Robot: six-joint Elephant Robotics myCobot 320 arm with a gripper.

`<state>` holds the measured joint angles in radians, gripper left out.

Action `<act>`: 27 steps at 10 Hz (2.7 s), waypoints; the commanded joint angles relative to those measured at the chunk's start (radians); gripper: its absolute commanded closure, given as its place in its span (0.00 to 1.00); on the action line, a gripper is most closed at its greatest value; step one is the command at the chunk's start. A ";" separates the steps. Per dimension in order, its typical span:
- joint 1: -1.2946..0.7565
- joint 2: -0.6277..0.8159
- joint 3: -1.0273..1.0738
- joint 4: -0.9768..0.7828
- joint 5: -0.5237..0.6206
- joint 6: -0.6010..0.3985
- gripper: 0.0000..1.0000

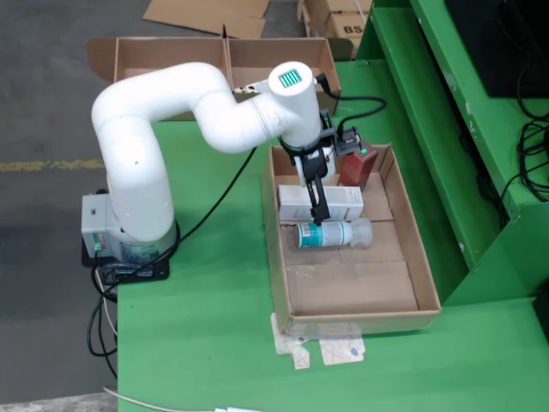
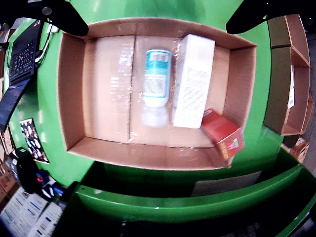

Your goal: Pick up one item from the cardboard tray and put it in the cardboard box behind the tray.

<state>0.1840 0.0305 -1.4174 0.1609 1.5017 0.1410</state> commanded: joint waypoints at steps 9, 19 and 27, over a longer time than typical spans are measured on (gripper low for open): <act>0.350 0.061 -0.006 -0.041 -0.109 0.221 0.00; 0.293 -0.170 0.299 -0.099 -0.102 0.227 0.00; 0.216 -0.348 0.593 -0.186 -0.072 0.139 0.00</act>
<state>0.4232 -0.2822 -0.9556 0.0030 1.4203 0.3082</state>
